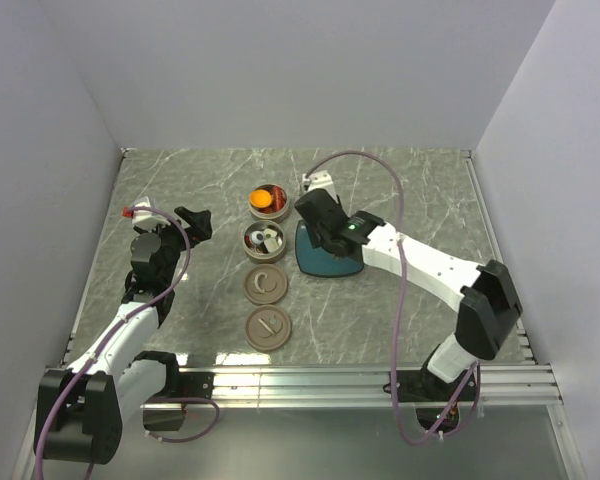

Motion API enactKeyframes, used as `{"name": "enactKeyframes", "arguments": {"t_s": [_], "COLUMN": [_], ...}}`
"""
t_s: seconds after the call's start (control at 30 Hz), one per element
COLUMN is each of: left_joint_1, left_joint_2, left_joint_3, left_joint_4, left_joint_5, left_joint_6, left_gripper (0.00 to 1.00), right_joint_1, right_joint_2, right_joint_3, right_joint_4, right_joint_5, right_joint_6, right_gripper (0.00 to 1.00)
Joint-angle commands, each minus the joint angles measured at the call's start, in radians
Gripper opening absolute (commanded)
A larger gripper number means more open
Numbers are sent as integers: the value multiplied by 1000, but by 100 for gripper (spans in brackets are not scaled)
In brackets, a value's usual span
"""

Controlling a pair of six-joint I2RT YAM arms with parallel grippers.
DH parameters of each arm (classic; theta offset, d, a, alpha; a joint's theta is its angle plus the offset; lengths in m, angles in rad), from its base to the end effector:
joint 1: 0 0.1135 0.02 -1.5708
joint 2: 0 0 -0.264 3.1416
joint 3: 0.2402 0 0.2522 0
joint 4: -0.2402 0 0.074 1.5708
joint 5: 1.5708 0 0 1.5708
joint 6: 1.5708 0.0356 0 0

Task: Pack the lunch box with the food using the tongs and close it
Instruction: Put down the clamp

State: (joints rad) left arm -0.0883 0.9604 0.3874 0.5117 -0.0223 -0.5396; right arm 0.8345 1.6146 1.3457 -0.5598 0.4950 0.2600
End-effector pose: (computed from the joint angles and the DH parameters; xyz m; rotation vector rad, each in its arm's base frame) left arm 0.2157 -0.0183 0.2407 -0.3865 1.6063 -0.4623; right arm 0.2508 0.2516 0.2924 -0.4283 2.2360 -0.0302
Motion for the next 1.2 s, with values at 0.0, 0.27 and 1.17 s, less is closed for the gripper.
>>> {"name": "enactKeyframes", "arguments": {"t_s": [0.0, 0.27, 1.17], "left_joint_1": [4, 4, 4], "left_joint_2": [-5, -6, -6], "left_joint_3": [22, 21, 16], "left_joint_4": [44, 47, 54], "left_joint_5": [12, 13, 13], "left_joint_6": [-5, -5, -3], "left_gripper": [99, 99, 99], "right_joint_1": [-35, -155, -403], "right_joint_2": [-90, -229, -118], "right_joint_3": [-68, -238, -390], "right_joint_4": [11, 8, 64], "right_joint_5": [79, 97, -33], "right_joint_6": [39, 81, 74], "right_gripper": [50, 50, 49]}}
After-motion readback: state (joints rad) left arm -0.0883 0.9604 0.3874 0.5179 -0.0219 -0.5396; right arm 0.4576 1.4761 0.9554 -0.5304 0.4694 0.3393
